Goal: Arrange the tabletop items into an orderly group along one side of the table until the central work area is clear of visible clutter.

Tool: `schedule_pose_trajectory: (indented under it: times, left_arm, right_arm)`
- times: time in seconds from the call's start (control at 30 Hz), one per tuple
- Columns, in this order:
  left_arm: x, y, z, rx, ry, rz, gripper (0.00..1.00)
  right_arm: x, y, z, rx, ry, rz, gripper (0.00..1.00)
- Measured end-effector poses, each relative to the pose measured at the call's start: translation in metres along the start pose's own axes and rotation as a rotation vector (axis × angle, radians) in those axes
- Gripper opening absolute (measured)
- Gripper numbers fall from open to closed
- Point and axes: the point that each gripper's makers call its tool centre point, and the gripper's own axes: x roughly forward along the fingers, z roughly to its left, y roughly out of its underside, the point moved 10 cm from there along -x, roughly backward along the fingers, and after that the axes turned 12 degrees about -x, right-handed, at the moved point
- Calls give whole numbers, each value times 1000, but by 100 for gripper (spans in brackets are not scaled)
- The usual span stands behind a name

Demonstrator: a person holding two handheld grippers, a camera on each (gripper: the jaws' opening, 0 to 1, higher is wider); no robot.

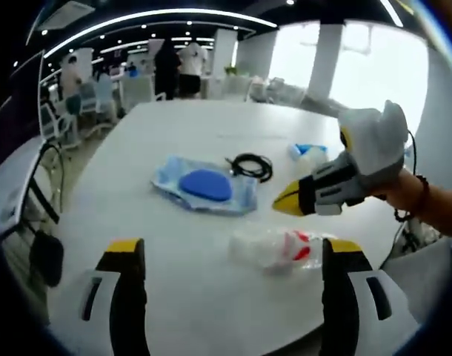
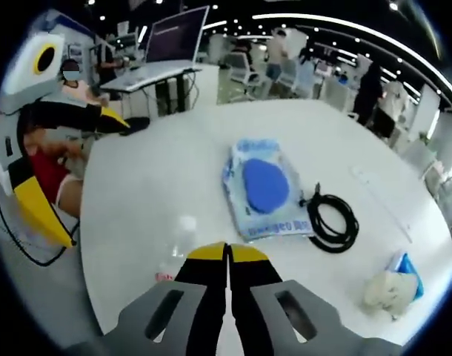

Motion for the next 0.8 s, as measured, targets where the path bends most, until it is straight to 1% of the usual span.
schedule_pose_trajectory:
  times: [0.17, 0.2, 0.23, 0.27, 0.3, 0.6, 0.63, 0.73, 0.8]
  left_arm:
    - [1, 1, -1, 8, 1, 5, 96]
    - [1, 0, -1, 9, 1, 4, 96]
    - [1, 0, -2, 10, 0, 4, 96]
    - [1, 0, -2, 12, 0, 4, 96]
    - [1, 0, -2, 12, -1, 4, 96]
    - [1, 0, -2, 20, -3, 2, 97]
    - [1, 0, -2, 21, -3, 2, 97]
    - [1, 0, -3, 24, -2, 3, 97]
    - [1, 0, -3, 26, -2, 2, 97]
  right_arm:
    - [-1, 4, 1, 48, -13, 11, 1]
    - [-1, 4, 1, 49, -15, 11, 1]
    - [-3, 4, 3, 23, -48, 9, 1]
    - [-3, 4, 2, 46, -32, 4, 1]
    - [-4, 3, 3, 52, -36, 0, 1]
    - [-4, 3, 4, 37, -54, 15, 1]
    - [-5, 3, 4, 38, -58, 15, 2]
    - [-6, 3, 6, 53, -68, 17, 11]
    - [-7, 2, 7, 60, -76, 17, 16]
